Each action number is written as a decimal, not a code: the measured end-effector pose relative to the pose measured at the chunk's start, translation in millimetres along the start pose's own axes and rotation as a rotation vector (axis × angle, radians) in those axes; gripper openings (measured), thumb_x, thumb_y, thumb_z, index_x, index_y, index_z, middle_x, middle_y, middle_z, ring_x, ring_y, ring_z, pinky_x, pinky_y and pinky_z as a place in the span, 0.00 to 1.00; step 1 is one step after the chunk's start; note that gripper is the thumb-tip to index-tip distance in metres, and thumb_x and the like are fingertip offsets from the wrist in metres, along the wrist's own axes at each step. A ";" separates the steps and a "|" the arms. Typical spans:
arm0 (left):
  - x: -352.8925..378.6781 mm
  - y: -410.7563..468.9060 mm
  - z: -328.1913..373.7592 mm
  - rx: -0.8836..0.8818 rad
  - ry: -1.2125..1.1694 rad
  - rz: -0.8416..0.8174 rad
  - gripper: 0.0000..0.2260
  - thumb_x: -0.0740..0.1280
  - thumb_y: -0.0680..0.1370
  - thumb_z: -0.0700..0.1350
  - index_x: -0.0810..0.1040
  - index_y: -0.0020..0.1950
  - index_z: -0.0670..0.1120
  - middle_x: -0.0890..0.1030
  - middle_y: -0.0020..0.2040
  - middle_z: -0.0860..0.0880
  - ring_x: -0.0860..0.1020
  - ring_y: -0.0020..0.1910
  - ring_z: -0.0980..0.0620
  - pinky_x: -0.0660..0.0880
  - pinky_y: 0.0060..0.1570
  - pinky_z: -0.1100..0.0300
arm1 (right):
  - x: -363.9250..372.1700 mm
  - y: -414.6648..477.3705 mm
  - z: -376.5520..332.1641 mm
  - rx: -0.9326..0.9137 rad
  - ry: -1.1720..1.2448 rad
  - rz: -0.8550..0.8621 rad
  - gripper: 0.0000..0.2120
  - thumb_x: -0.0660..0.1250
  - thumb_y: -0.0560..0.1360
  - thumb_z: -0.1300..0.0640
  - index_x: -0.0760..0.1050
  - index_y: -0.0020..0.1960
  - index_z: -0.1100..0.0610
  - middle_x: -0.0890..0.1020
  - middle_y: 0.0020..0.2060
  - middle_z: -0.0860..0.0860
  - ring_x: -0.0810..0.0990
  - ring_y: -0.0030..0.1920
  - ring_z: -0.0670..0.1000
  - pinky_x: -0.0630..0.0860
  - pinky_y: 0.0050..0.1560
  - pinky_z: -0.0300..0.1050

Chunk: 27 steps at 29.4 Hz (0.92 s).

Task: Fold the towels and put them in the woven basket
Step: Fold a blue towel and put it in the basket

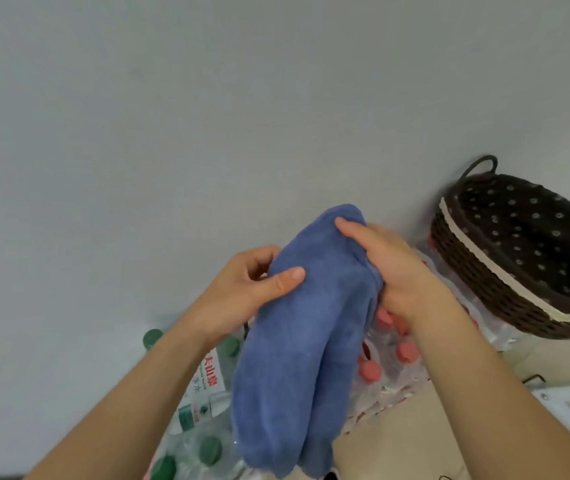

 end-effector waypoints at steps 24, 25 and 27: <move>-111.3 -73.4 35.5 0.180 -0.358 0.741 0.07 0.66 0.77 0.51 0.80 0.45 0.48 0.83 0.43 0.48 0.81 0.46 0.50 0.79 0.48 0.55 | -83.5 -41.5 52.8 0.295 -0.538 -0.356 0.28 0.79 0.59 0.51 0.80 0.55 0.63 0.81 0.55 0.63 0.79 0.58 0.65 0.75 0.61 0.60; -120.9 -81.5 28.9 0.154 -0.343 0.774 0.07 0.66 0.78 0.51 0.80 0.45 0.49 0.83 0.43 0.49 0.81 0.47 0.50 0.79 0.48 0.56 | -80.8 -42.1 41.0 0.260 -0.590 -0.324 0.27 0.78 0.59 0.52 0.81 0.55 0.62 0.82 0.55 0.62 0.79 0.58 0.64 0.74 0.61 0.59; -136.3 -94.8 12.0 0.110 -0.295 0.796 0.08 0.66 0.78 0.51 0.80 0.44 0.49 0.83 0.43 0.51 0.80 0.47 0.51 0.78 0.49 0.56 | -67.1 -43.8 12.0 0.172 -0.737 -0.301 0.23 0.76 0.63 0.54 0.81 0.56 0.60 0.83 0.54 0.58 0.81 0.57 0.59 0.75 0.61 0.56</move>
Point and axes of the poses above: each hand's wrist, its own y-axis towards the middle knuckle, its own x-axis out of the palm, z = x × y, the point moved 1 cm from there along y, towards the middle knuckle
